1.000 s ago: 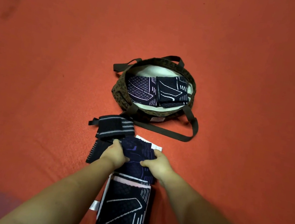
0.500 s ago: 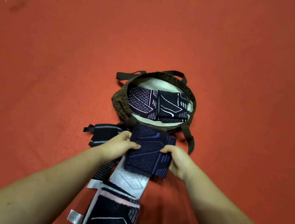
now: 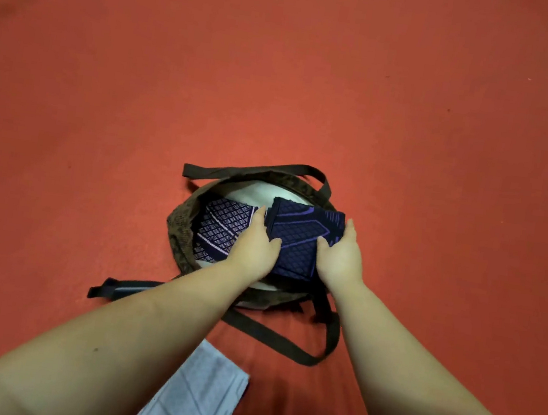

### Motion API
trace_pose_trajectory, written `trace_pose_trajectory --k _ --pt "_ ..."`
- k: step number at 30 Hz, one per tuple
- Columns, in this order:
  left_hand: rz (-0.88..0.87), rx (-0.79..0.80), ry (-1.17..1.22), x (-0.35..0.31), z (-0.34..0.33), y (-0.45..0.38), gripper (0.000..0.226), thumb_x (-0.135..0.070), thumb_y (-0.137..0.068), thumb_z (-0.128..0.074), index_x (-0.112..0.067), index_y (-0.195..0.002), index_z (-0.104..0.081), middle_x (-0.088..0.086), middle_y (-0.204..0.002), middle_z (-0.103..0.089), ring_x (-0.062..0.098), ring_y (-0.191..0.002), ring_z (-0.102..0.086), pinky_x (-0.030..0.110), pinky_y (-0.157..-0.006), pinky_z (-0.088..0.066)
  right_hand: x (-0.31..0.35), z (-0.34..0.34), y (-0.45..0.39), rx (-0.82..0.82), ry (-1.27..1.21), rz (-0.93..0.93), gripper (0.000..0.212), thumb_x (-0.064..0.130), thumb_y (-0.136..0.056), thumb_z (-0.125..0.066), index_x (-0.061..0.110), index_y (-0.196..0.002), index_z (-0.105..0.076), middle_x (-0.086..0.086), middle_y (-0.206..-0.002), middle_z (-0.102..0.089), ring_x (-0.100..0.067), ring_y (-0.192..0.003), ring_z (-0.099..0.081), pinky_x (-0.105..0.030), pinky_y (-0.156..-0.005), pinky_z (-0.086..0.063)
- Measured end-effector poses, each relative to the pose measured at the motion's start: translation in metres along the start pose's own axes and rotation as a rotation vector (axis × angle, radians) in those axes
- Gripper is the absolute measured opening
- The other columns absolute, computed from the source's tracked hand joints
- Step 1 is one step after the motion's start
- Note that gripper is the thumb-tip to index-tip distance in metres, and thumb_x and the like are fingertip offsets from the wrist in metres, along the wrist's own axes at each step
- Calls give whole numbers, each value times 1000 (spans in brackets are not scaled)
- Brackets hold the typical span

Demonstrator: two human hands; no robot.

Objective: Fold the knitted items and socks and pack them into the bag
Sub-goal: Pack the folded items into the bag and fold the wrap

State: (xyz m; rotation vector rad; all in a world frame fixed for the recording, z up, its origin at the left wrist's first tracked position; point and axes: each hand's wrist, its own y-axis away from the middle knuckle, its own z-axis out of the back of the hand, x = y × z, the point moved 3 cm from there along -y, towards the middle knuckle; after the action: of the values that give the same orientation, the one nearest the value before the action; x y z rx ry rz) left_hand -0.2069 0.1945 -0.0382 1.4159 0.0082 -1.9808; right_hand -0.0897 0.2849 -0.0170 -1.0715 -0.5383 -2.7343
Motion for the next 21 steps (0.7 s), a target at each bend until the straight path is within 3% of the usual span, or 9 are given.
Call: trace_pose_trajectory --k 3,5,8,11,17,21 --pt "-98 12 -519 10 -17 -10 81 -29 -95 -50 -17 -151 8 14 -157 -8 29 -141 -21 38 -112 -22 -10 -14 -9 -24 301 167 74 23 -94 -51 13 -151 -5 -12 -154 -23 -25 -141 -25 -33 -113 -22" --pt "-194 34 -854 21 -24 -13 74 -39 -99 -35 -16 -150 13 13 -157 19 30 -146 3 41 -117 -7 -24 -27 -9 44 625 281 70 38 -98 -39 16 -151 1 -10 -159 -1 -22 -146 -5 -35 -118 -5" --pt "-367 3 -1192 35 -30 -12 69 -44 -100 -16 -6 -146 19 10 -146 37 27 -142 25 46 -111 18 -45 -38 -11 138 856 309 68 50 -99 -20 19 -149 12 -9 -157 16 -22 -146 10 -38 -117 8" --pt "-412 -4 -1350 36 -32 -12 71 -47 -100 -10 -1 -145 18 10 -144 38 24 -139 30 46 -106 24 -48 -37 -19 171 951 337 67 53 -98 -14 19 -148 15 -8 -157 19 -21 -145 16 -40 -117 11" --pt "-131 241 -1150 29 -24 -30 68 -53 -98 -15 -20 -149 16 -2 -156 25 27 -143 24 50 -113 15 -36 -34 -31 290 1099 261 67 56 -97 -11 22 -149 14 -5 -158 16 -21 -145 16 -45 -116 12" --pt "-167 290 -1206 9 -12 -29 68 -50 -99 -25 -19 -151 6 1 -158 15 27 -145 17 48 -116 9 -9 -26 -20 281 1199 275 65 49 -99 -18 18 -151 7 -9 -158 13 -25 -146 13 -48 -116 9"
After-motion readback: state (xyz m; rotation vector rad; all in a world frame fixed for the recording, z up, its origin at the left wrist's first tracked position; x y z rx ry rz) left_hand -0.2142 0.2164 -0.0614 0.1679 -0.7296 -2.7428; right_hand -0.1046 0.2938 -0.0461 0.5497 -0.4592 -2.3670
